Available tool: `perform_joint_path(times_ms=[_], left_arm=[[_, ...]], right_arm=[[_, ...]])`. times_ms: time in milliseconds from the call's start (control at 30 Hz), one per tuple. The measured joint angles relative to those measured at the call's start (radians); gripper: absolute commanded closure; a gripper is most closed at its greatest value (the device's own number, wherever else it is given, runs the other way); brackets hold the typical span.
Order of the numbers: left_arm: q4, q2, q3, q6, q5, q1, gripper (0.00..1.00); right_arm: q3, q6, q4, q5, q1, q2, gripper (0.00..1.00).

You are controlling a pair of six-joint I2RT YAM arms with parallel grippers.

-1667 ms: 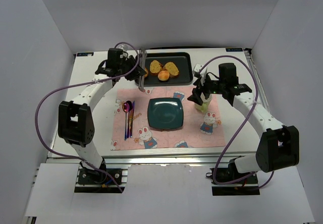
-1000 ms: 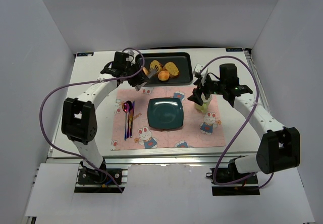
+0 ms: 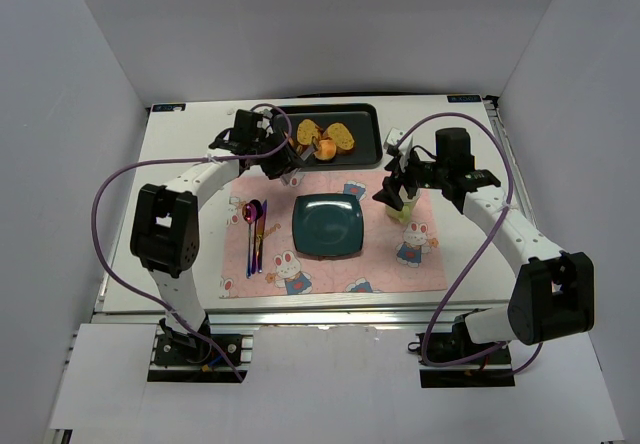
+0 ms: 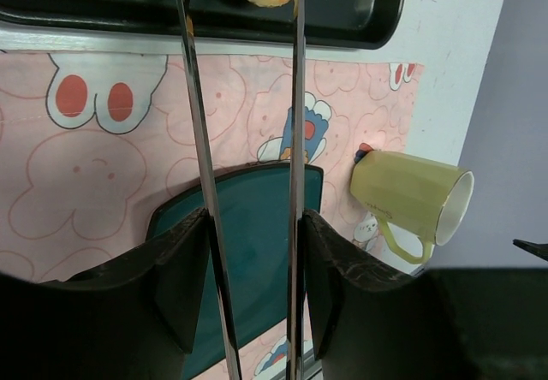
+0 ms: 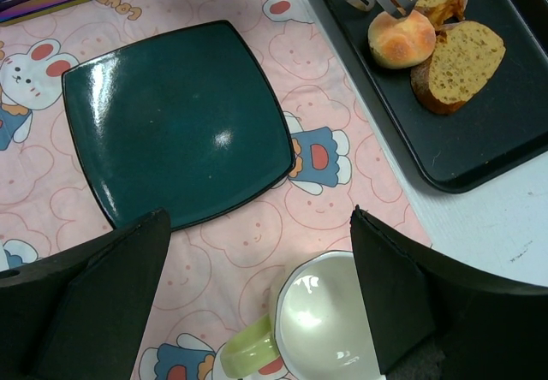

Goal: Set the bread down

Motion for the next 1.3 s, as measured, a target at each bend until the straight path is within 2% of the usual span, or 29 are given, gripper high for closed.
perform_joint_path(times_ms=[400, 633, 733, 1033, 1300], left_arm=[[0.079, 0.015, -0.03, -0.06, 0.06, 0.0, 0.44], [0.101, 0.03, -0.03, -0.089, 0.081, 0.0, 0.48], [0.113, 0.032, -0.034, -0.108, 0.086, 0.0, 0.52], [0.17, 0.032, -0.053, -0.155, 0.112, 0.0, 0.79], [0.203, 0.032, -0.058, -0.171, 0.131, 0.0, 0.96]], right_arm=[[0.0, 0.0, 0.0, -0.005, 0.0, 0.0, 0.11], [0.0, 0.0, 0.0, -0.006, 0.0, 0.0, 0.11], [0.0, 0.0, 0.0, -0.006, 0.0, 0.0, 0.11], [-0.001, 0.0, 0.0, -0.01, 0.0, 0.0, 0.11], [-0.001, 0.001, 0.0, -0.01, 0.0, -0.004, 0.11]])
